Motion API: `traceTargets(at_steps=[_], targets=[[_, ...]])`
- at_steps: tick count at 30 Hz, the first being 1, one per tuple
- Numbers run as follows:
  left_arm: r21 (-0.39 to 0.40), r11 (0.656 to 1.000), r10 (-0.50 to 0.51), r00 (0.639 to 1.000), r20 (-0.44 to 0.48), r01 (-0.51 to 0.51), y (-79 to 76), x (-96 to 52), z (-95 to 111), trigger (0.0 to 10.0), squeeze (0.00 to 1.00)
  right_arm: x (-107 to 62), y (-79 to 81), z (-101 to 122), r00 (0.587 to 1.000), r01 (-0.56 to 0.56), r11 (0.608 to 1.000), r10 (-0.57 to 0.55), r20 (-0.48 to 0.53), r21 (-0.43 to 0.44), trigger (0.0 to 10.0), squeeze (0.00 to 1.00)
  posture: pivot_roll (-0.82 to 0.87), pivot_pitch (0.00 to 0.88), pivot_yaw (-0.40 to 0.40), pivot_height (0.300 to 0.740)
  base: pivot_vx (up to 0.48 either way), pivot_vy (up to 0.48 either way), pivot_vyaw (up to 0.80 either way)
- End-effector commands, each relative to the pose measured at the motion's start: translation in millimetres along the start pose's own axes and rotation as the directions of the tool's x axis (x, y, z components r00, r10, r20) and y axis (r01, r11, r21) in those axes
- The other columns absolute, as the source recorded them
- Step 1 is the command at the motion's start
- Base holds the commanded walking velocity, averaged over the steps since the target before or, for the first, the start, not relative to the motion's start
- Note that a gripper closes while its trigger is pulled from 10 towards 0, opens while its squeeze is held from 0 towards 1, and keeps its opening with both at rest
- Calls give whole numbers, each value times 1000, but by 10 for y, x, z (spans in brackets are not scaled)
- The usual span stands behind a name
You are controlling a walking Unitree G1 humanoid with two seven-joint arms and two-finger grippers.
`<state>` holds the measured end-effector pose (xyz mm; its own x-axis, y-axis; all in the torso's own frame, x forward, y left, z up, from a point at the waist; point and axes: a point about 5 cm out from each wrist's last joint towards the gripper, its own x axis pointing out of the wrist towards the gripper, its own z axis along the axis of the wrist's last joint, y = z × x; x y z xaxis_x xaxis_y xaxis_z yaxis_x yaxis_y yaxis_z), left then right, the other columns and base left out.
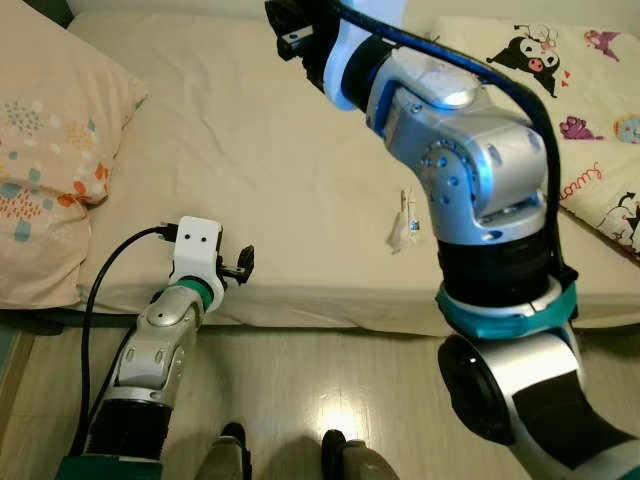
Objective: Clean up the room
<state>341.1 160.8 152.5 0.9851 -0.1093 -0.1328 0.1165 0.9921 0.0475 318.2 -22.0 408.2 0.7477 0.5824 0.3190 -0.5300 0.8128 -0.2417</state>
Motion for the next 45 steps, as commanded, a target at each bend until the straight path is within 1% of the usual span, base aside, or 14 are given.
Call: traceTargets(at_steps=[1,5,12,19,25,33,37,38,39,40,41,42,43,45], targets=[[-3,1000,-3,999,-47,3,-3,-38,-123,10000,0,-29,26,51,1000,-6,1000,6,7,-14,10000,0,126,323,9,740,0,0,0],[-3,1000,-4,999,-48,4,-9,-33,-114,10000,0,-33,-14,54,1000,10,1000,-10,7,2,10000,0,127,324,11,740,0,0,0],[1,1000,-6,998,-55,7,-13,-40,-129,10000,0,-12,90,16,1000,-19,999,19,-17,-26,10000,0,127,326,10,740,0,0,0],[6,1000,-4,998,-59,4,-3,-50,-143,10000,0,-88,-57,96,999,30,999,-30,18,-16,10000,0,132,326,11,740,0,0,0],[4,1000,-9,998,-63,9,-44,-39,-163,10000,0,-26,51,-14,999,-17,998,15,-30,-56,10000,0,124,324,0,740,0,0,0],[1,1000,1,998,-62,-1,6,-50,-150,10000,0,-68,-171,158,998,57,998,-57,23,-17,10000,0,128,325,3,740,0,0,0],[6,1000,3,998,-63,-2,10,-60,-157,10000,0,-116,-204,39,998,57,998,-57,-7,14,10000,0,129,321,1,740,0,0,0],[23,1000,7,998,-69,-6,32,-102,-186,10000,0,-282,-374,-438,979,150,989,-149,-142,-2,10000,0,134,303,-15,740,0,0,0],[23,1000,7,998,-69,-6,32,-102,-186,10000,0,-282,-374,-438,979,150,989,-149,-142,-2,10000,0,134,303,-15,740,0,0,0],[33,999,15,997,-76,-13,65,-150,-226,10000,0,-496,-493,-892,938,236,972,-230,-259,-6,10000,0,134,308,-19,740,0,0,0],[36,999,20,997,-80,-17,79,-169,-246,10000,0,-577,-517,-1036,923,263,965,-252,-290,-2,10000,0,134,308,-19,740,0,0,0],[36,999,20,997,-80,-17,79,-169,-246,10000,0,-577,-517,-1036,923,263,965,-252,-290,-2,10000,0,134,308,-19,740,0,0,0],[38,999,31,995,-92,-28,108,-218,-310,10000,0,-728,-536,-1291,897,309,951,-289,-335,7,10000,0,123,272,-15,740,0,0,0],[36,999,40,994,-101,-37,133,-252,-359,10000,0,-840,-544,-1480,874,344,939,-315,-371,14,10000,0,123,272,-15,740,0,0,0]])
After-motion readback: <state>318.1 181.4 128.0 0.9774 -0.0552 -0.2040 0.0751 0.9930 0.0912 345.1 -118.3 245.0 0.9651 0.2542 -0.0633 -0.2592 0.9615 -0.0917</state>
